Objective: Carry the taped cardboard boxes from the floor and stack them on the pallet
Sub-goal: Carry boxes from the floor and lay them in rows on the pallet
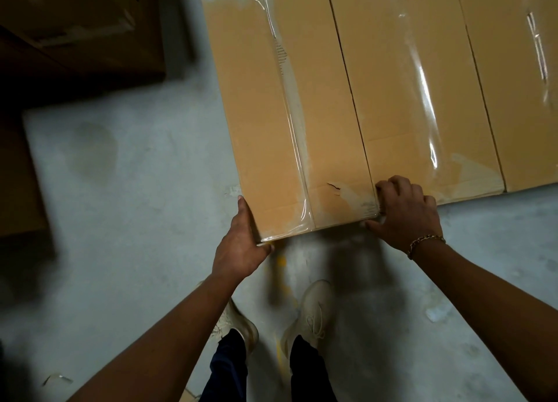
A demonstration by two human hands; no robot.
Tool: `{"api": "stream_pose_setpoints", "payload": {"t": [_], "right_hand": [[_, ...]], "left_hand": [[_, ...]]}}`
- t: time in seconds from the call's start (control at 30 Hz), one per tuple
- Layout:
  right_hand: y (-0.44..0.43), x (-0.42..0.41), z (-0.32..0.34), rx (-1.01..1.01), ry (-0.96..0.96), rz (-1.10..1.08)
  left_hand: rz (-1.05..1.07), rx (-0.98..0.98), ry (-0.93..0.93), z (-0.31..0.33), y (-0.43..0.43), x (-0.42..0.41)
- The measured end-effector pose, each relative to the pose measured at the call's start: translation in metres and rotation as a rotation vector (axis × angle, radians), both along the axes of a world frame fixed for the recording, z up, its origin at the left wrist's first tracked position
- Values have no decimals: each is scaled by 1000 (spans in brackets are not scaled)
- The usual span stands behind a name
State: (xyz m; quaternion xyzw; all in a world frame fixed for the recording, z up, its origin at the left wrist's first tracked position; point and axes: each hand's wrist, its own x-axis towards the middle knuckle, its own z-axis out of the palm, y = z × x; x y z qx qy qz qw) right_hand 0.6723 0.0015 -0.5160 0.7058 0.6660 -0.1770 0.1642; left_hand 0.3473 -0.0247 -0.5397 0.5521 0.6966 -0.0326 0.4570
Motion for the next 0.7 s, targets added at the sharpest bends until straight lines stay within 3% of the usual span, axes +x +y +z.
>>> {"api": "stream_pose_setpoints", "payload": {"t": [0.37,0.7], "right_hand": [[15,-40,55,-139,56,7],[62,-98,123,-87,117,-11]], "left_hand": [[-22,68,-2,60,34,-33],[27,188,100,130,59,-96]]}}
